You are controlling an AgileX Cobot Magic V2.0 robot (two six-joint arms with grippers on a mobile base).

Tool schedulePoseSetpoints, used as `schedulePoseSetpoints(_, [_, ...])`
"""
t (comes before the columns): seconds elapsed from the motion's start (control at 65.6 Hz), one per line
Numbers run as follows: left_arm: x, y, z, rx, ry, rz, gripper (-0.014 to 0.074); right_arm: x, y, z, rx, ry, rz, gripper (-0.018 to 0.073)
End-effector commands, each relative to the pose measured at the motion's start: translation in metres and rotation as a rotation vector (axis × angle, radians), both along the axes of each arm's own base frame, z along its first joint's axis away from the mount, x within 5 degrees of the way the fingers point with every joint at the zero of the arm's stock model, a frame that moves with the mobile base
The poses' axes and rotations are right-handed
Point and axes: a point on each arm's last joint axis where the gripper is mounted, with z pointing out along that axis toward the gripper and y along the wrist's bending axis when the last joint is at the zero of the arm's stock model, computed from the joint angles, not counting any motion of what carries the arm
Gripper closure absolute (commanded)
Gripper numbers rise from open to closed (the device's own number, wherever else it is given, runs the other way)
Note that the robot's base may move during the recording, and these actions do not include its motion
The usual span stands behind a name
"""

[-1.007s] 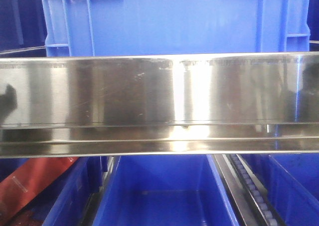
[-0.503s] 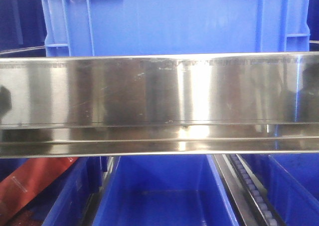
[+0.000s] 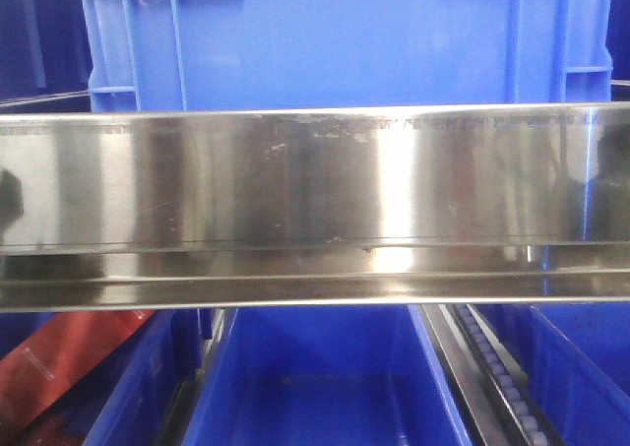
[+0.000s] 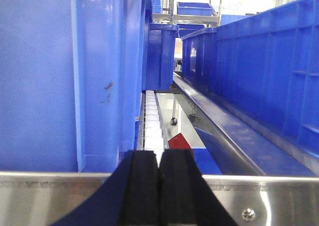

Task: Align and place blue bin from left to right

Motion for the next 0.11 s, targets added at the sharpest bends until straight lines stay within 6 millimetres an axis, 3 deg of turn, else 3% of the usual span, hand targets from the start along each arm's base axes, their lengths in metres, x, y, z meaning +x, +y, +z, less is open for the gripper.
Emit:
schedulePoseSetpoints(0.0, [-0.0004, 0.0001, 0.0023, 0.004, -0.022, 0.001, 0.0707, -0.0008, 0.0000, 0.0017, 0.001, -0.022, 0.002, 0.0638])
schedulePoseSetpoints(0.092, [-0.0004, 0.0001, 0.0023, 0.004, -0.022, 0.001, 0.0707, -0.0008, 0.0000, 0.0017, 0.001, -0.022, 0.002, 0.0638])
